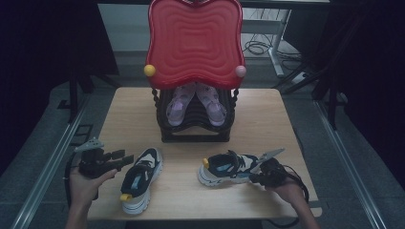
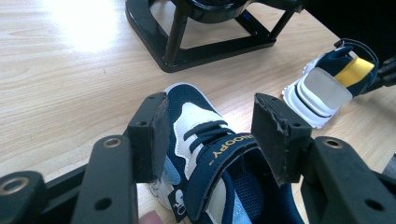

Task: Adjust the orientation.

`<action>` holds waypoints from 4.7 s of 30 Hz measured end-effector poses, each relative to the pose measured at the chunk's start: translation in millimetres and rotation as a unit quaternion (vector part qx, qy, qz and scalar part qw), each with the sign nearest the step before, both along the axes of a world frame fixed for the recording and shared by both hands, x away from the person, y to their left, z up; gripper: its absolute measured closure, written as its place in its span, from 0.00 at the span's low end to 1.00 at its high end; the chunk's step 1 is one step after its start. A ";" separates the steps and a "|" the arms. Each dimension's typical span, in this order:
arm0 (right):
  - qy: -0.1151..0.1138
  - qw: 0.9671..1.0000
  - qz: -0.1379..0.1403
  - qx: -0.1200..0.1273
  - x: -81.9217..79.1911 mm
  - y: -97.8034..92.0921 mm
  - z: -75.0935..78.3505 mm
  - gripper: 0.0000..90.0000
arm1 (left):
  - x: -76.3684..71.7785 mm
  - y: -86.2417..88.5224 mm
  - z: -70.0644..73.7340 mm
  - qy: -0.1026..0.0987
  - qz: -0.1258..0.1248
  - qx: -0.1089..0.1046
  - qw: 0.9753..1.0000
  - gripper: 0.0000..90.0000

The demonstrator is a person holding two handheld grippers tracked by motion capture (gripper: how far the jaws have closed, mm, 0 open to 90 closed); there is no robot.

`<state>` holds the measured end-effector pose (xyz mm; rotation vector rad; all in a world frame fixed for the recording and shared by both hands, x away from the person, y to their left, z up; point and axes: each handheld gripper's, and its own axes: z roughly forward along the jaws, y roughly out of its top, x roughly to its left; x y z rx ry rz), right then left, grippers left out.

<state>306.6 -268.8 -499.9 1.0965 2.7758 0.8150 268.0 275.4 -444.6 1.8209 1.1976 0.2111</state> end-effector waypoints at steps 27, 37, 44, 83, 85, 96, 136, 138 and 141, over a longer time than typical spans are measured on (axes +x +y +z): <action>-0.031 0.999 -0.030 0.019 7.0 -8.1 12.7 1.00 | -0.5 0.5 0.3 -0.002 0.001 0.001 1.000 0.52; -0.066 0.996 0.006 0.056 -0.6 19.1 48.7 1.00 | -0.8 0.5 0.5 -0.002 0.001 0.001 1.000 0.52; -0.079 0.994 0.034 0.074 8.3 51.7 69.4 1.00 | -1.1 1.9 0.9 -0.004 0.001 0.001 1.000 0.52; -0.010 0.992 0.121 -0.014 62.6 152.9 55.7 1.00 | 1.2 1.4 -2.7 0.001 -0.001 0.003 1.000 0.52; -0.008 0.992 0.124 -0.016 61.0 153.6 55.7 1.00 | 1.1 1.5 -2.7 0.001 -0.001 0.003 1.000 0.52; -0.014 0.984 0.167 -0.056 30.1 158.1 59.5 1.00 | 1.1 1.7 -3.0 0.002 -0.001 0.003 1.000 0.52; -0.009 0.980 0.153 -0.125 -37.6 79.0 59.7 1.00 | 1.5 -0.8 -3.8 0.003 -0.003 0.005 1.000 0.52; -0.010 0.981 0.146 -0.127 -38.0 72.3 59.0 1.00 | 1.7 -1.6 -4.1 0.004 -0.003 0.005 1.000 0.52; -0.008 0.983 0.133 -0.126 -38.9 63.8 59.3 1.00 | 1.8 -2.4 -4.1 0.004 -0.004 0.007 1.000 0.52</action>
